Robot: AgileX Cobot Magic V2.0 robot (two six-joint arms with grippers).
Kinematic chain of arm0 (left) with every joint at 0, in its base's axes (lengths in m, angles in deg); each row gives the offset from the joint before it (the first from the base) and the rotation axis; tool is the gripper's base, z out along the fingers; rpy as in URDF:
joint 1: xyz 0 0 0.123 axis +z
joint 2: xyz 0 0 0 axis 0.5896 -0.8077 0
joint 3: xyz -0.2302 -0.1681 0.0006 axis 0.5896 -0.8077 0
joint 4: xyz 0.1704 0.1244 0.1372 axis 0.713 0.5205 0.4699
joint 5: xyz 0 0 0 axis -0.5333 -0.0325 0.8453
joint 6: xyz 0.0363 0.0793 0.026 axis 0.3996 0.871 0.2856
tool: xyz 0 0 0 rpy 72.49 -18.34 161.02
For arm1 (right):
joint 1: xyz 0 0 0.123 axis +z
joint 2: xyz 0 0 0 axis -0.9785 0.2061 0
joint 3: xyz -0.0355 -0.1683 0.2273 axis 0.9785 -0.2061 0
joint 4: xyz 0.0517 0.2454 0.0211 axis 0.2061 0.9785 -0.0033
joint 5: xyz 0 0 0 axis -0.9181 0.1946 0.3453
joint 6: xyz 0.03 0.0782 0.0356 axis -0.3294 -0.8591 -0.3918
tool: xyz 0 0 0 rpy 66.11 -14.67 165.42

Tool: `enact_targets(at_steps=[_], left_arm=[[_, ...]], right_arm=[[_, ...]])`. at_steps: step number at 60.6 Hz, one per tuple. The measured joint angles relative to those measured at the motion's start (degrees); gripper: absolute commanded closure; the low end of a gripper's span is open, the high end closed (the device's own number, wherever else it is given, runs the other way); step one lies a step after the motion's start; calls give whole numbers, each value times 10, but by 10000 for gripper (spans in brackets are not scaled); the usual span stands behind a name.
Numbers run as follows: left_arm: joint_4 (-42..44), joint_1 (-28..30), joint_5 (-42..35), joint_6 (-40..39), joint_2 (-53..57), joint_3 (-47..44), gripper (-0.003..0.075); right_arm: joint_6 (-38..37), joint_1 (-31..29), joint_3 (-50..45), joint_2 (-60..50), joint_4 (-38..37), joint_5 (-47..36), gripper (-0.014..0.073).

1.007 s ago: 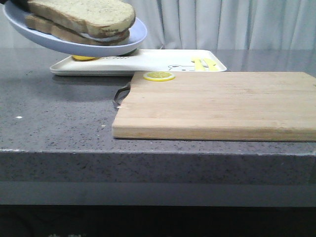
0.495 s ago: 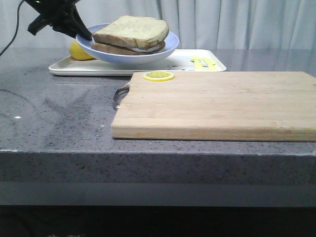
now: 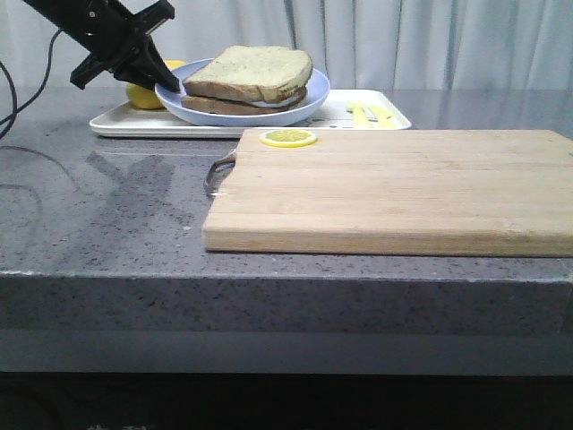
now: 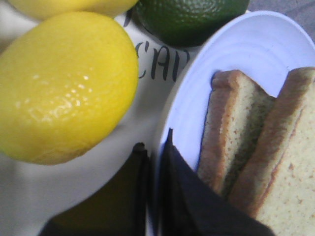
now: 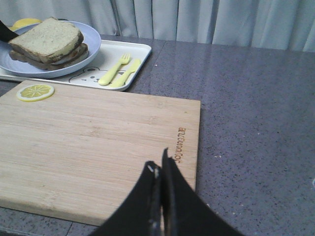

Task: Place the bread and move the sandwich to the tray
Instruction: 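Lift the plate with the left gripper and lower it onto the tray, then release the plate and raise the left gripper away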

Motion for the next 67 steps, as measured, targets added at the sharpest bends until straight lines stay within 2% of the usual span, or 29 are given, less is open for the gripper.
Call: enact_targets(at_steps=[8, 13, 30, 38, 44, 47, 52, 67], left_arm=[[-17, 0, -7, 0, 0, 3, 479], [-21, 0, -7, -3, 0, 4, 413], [-22, 1, 23, -4, 0, 28, 304], [-30, 7, 26, -5, 0, 88, 337], [-37, 9, 26, -5, 5, 102, 411], [-41, 9, 27, -5, 6, 103, 494], [-42, 9, 41, -6, 7, 103, 732], [-39, 9, 48, -6, 19, 103, 739]], right_arm=[[0, 0, 0, 0, 0, 0, 652], [0, 0, 0, 0, 0, 0, 652], [0, 0, 0, 0, 0, 0, 652], [0, 0, 0, 0, 0, 0, 652], [0, 0, 0, 0, 0, -1, 652], [0, 0, 0, 0, 0, -1, 652], [0, 0, 0, 0, 0, -1, 652], [0, 0, 0, 0, 1, -1, 652]])
